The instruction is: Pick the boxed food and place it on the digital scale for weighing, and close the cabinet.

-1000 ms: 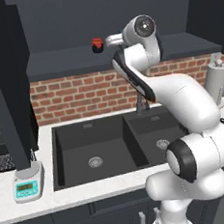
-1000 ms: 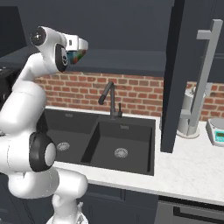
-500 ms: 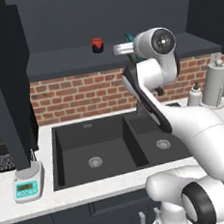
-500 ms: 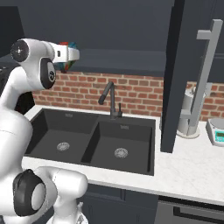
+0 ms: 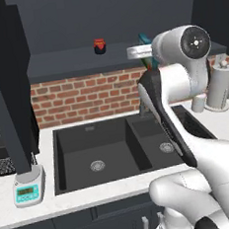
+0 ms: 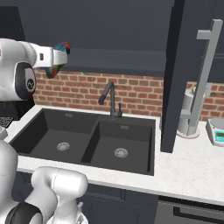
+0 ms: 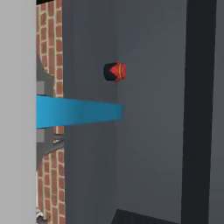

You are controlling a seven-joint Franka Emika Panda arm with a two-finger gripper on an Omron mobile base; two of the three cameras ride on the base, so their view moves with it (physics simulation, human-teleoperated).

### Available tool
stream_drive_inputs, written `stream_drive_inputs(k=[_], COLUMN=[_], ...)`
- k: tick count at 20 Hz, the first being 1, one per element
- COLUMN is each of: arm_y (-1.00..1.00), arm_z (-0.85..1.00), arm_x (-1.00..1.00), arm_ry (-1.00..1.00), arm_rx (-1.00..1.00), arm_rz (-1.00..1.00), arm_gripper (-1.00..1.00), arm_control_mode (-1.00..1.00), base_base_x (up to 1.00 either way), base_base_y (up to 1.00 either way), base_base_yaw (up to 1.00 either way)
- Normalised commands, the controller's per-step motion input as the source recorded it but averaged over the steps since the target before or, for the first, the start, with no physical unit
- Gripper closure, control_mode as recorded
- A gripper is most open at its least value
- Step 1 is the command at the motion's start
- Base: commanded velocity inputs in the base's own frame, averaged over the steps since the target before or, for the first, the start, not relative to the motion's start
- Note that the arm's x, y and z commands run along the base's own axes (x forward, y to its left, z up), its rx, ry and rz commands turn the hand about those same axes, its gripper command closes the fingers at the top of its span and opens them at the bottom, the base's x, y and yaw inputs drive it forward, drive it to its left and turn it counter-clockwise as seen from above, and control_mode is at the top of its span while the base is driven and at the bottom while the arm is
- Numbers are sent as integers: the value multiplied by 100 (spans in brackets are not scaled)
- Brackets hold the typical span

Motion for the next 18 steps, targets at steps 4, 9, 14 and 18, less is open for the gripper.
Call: stream_drive_inputs(k=[4, 9, 14, 18], arm_y=[0, 0, 0, 8], arm_z=[8, 0, 0, -2], arm_x=[-100, -100, -94, -72], arm_ry=[15, 16, 6, 0], arm_rx=[3, 18, 25, 14], arm_rz=[8, 14, 14, 29], arm_gripper=[100, 100, 100, 100], arm_control_mode=[-100, -100, -100, -100], base_base_x=[0, 0, 0, 0], base_base_y=[0, 0, 0, 0], base_base_yaw=[0, 0, 0, 0])
